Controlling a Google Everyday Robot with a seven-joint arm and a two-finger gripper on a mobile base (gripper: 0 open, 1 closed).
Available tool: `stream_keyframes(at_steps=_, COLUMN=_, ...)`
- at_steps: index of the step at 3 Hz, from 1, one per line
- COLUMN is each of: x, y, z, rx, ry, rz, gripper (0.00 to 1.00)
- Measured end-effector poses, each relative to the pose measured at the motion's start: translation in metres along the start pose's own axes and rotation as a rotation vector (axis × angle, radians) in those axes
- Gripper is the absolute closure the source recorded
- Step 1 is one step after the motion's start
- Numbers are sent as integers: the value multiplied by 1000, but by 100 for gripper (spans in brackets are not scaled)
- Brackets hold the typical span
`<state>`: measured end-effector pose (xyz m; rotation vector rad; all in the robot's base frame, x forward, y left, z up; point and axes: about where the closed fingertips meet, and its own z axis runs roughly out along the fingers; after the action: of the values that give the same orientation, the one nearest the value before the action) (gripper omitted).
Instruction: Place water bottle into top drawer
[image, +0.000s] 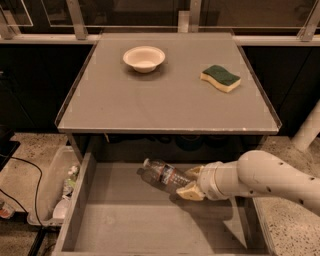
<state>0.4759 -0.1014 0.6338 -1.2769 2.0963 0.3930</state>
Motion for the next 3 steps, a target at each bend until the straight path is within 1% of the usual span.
stream_keyframes(at_steps=1, x=5, y=6, z=-2, rx=1, ry=20, rz=-19, gripper=100)
stream_keyframes(at_steps=2, x=5, y=6, z=-2, rx=1, ry=20, rz=-19, gripper=82)
stream_keyframes(at_steps=3, x=5, y=6, z=-2, rx=1, ry=20, rz=-19, gripper=58)
